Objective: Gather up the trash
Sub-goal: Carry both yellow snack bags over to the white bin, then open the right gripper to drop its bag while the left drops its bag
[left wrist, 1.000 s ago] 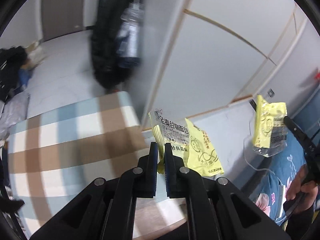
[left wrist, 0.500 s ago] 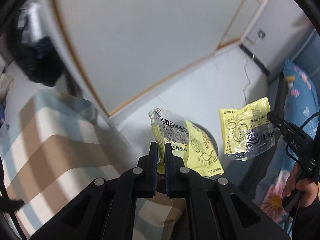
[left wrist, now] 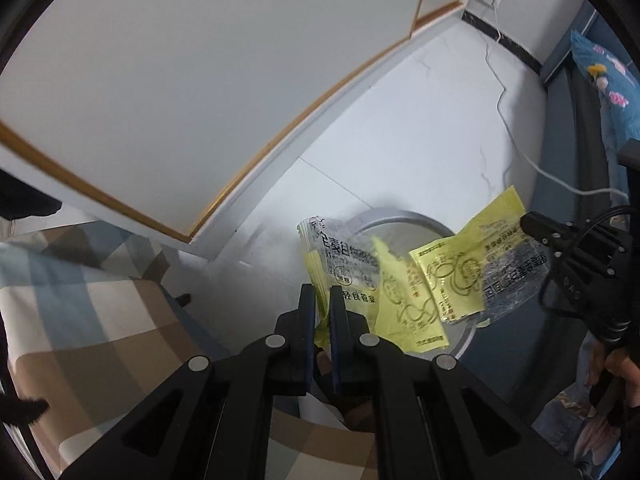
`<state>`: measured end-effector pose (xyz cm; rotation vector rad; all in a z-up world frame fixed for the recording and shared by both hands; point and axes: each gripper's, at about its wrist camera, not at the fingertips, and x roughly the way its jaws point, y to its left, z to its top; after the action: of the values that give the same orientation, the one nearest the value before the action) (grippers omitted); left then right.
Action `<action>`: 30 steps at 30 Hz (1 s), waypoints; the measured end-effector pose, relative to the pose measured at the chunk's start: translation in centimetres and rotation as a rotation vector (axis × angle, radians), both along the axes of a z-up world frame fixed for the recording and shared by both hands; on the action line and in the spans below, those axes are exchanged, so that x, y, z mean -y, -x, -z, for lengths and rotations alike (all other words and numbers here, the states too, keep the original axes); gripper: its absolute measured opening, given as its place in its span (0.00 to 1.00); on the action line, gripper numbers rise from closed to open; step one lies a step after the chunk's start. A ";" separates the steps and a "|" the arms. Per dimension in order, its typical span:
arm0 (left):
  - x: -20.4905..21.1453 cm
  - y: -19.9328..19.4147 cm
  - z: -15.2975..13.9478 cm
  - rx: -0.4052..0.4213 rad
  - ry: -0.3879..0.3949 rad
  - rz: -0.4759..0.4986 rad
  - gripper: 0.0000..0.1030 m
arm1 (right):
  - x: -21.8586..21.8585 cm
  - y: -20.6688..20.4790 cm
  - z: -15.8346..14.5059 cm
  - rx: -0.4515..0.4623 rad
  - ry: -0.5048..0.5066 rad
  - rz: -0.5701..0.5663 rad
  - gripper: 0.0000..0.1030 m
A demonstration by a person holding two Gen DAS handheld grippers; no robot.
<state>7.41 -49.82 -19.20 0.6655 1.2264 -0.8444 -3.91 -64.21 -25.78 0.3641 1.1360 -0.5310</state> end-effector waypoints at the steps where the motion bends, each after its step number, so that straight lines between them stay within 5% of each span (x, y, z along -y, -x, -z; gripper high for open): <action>1: 0.1 0.0 0.3 0.002 -0.010 0.002 0.03 | -0.1 -0.2 0.5 -0.012 -0.001 -0.002 0.02; 14: 1.2 -0.5 2.5 -0.027 -0.082 -0.018 0.04 | -2.8 -1.8 3.3 -0.061 -0.065 -0.091 0.08; 30: 1.9 1.0 3.7 -0.103 -0.087 0.021 0.09 | -3.4 1.3 0.3 0.017 -0.173 -0.053 0.28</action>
<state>6.46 -51.73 -22.85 0.7132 1.3578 -0.8548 -5.26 -60.77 -26.11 0.4855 1.1753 -0.3832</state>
